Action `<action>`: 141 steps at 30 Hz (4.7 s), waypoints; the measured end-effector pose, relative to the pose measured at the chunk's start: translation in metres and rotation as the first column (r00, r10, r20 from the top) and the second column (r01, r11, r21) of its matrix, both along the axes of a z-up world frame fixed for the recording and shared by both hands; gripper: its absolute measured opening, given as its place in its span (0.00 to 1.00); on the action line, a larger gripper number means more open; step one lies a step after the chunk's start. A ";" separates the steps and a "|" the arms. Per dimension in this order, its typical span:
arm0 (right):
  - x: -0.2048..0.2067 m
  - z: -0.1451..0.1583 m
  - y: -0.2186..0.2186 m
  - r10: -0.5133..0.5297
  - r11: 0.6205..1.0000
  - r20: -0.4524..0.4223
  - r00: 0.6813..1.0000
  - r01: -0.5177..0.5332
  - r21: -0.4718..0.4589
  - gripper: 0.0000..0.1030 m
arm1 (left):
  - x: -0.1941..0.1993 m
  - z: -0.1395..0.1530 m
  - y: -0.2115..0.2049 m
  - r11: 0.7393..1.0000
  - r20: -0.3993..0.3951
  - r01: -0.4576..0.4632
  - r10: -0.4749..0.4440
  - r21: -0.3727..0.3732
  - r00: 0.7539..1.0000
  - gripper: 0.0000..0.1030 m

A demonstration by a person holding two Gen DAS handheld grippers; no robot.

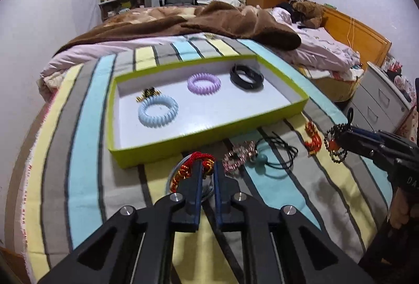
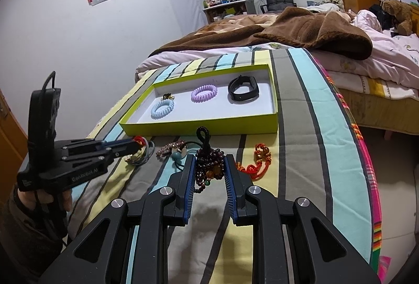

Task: Organize jewelry
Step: 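Lift both held pieces off the bedspread toward the green box, then lower both pieces into the green box and open both tools, then withdraw both tools from the box toward the remaining jewelry, then grasp the red knotted tassel with the right tool while the left tool grasps the grey flower elastic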

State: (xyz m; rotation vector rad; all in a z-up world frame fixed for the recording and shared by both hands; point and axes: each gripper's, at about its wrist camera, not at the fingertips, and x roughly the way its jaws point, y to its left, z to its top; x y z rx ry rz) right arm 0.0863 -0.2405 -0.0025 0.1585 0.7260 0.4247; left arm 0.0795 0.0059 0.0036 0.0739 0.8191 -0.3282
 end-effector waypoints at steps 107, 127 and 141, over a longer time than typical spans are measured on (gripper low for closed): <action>0.054 -0.030 -0.020 -0.105 0.985 -0.139 0.985 0.084 -0.153 0.49 | -0.016 0.009 0.066 0.946 -0.003 -0.233 0.238 -0.226 0.971 0.44; 0.049 -0.040 0.007 -0.110 0.963 -0.146 0.983 0.069 -0.261 0.43 | -0.037 -0.006 0.075 0.938 -0.041 -0.250 0.247 -0.242 0.968 0.45; 0.044 -0.034 0.003 -0.105 0.974 -0.120 0.987 0.077 -0.213 0.11 | -0.029 -0.011 0.055 0.952 -0.064 -0.208 0.198 -0.225 0.978 0.45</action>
